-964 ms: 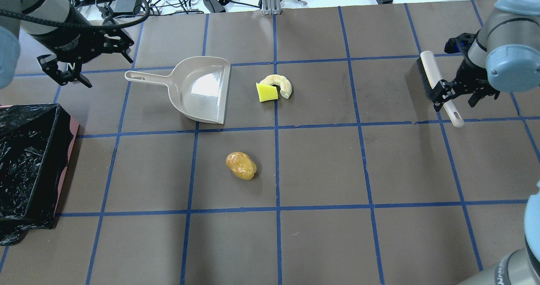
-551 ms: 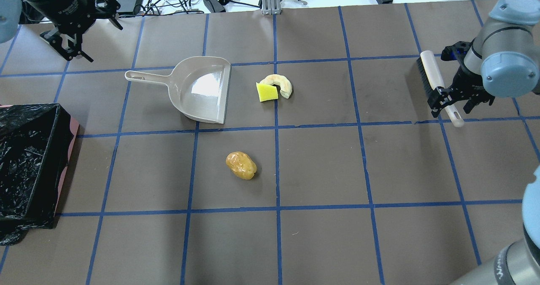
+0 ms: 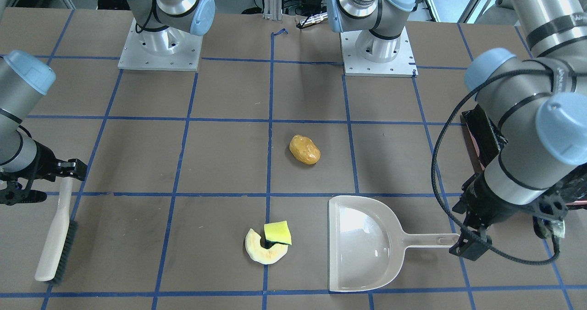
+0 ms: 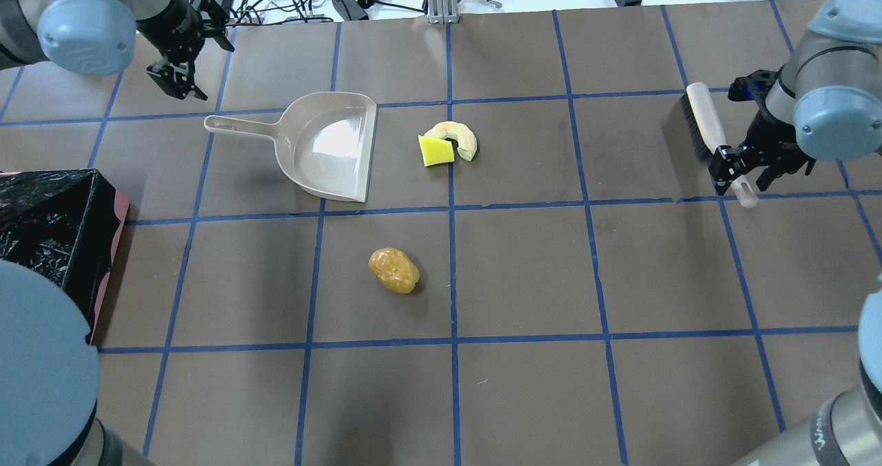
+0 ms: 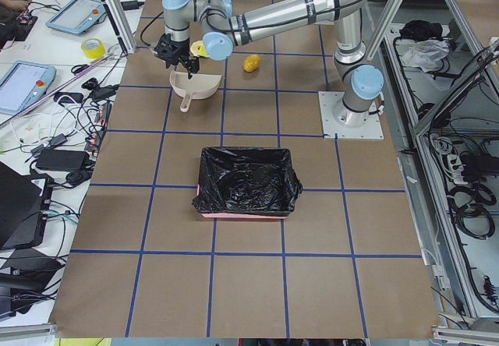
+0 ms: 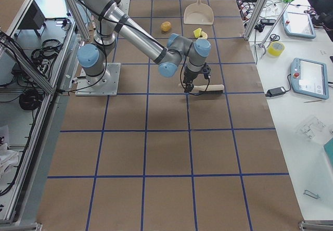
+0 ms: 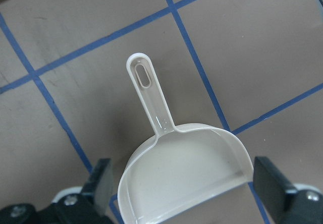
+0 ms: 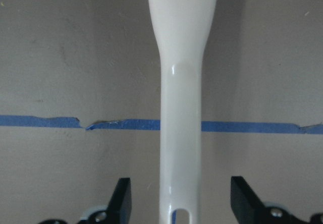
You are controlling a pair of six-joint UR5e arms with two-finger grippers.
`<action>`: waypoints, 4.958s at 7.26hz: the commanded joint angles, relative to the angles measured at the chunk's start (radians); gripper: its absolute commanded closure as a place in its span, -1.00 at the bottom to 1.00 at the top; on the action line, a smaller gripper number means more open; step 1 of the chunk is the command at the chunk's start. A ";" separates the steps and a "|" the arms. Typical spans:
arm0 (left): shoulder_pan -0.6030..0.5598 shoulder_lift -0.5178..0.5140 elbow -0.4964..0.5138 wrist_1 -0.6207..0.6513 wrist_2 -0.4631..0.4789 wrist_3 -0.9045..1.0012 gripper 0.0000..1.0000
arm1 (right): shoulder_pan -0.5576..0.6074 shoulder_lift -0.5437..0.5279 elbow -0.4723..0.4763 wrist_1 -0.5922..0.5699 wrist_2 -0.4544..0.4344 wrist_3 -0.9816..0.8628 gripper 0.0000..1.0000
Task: Sweep and dump trash into bin
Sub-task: 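Grasp the dustpan handle with the left gripper while the right grasps the brush handle, then lift the brush with the right gripper and carry it toward the sponge, then lower the brush behind the sponge and peel with the right gripper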
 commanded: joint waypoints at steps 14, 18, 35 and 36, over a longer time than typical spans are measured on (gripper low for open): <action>-0.006 -0.215 0.093 -0.106 0.062 -0.153 -0.66 | 0.482 -0.097 -0.124 0.292 -0.028 0.590 0.77; -0.006 -0.215 0.103 -0.128 0.058 -0.146 0.78 | 0.674 -0.071 -0.123 0.296 -0.028 0.790 0.80; -0.043 -0.246 0.172 -0.194 0.142 -0.294 1.00 | 0.792 0.107 -0.255 0.259 -0.018 0.966 0.82; -0.045 -0.246 0.172 -0.194 0.145 -0.296 1.00 | 0.792 0.105 -0.250 0.257 -0.018 0.966 0.82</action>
